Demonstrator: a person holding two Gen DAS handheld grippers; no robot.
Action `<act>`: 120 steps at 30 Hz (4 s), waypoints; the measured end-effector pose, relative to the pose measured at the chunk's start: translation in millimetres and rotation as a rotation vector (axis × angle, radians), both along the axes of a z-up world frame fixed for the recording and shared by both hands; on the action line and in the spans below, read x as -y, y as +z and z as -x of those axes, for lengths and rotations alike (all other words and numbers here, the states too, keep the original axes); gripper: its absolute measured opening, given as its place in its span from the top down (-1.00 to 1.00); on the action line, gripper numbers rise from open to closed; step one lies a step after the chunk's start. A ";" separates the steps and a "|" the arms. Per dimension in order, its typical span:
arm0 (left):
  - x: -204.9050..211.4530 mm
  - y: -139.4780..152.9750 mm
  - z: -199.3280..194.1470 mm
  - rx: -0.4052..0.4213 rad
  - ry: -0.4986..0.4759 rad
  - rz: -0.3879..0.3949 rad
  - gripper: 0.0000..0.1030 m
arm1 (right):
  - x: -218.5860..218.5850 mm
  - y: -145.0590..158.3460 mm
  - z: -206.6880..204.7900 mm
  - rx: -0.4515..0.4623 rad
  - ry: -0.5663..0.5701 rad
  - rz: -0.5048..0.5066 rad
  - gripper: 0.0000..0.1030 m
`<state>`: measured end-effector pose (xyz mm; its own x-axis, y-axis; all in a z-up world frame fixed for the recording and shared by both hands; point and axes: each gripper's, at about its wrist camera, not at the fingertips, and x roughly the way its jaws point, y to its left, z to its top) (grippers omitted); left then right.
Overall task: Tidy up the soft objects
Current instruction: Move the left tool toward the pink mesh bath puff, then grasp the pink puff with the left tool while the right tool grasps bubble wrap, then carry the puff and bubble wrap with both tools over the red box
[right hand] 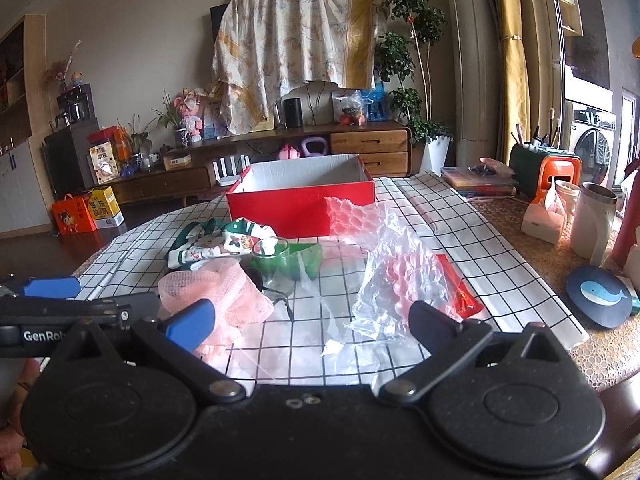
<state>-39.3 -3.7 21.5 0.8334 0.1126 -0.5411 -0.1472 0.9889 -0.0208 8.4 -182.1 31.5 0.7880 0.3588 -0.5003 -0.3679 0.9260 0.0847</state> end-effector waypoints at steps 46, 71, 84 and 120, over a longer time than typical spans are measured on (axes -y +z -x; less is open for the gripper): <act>-9.7 -34.2 -71.7 -0.098 -0.023 -0.060 -1.00 | 5.5 -26.4 -106.7 -0.058 0.024 0.118 -0.89; -17.8 -77.4 -129.2 -0.228 -0.032 -0.080 -0.99 | -25.0 -84.8 -273.5 -0.149 -0.018 0.304 -0.55; -14.9 -86.8 -138.7 -0.244 -0.059 -0.066 -0.34 | -18.6 -92.2 -278.1 -0.177 -0.031 0.315 0.28; -38.7 -15.7 -127.0 -0.096 0.008 0.007 0.36 | 5.5 4.6 -222.5 -0.034 -0.015 0.211 0.77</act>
<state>87.7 35.0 5.8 0.7765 0.1151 -0.6195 -0.1570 0.9875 -0.0134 230.9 -187.6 36.1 0.7739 0.2312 -0.5896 -0.3539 0.9299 -0.0999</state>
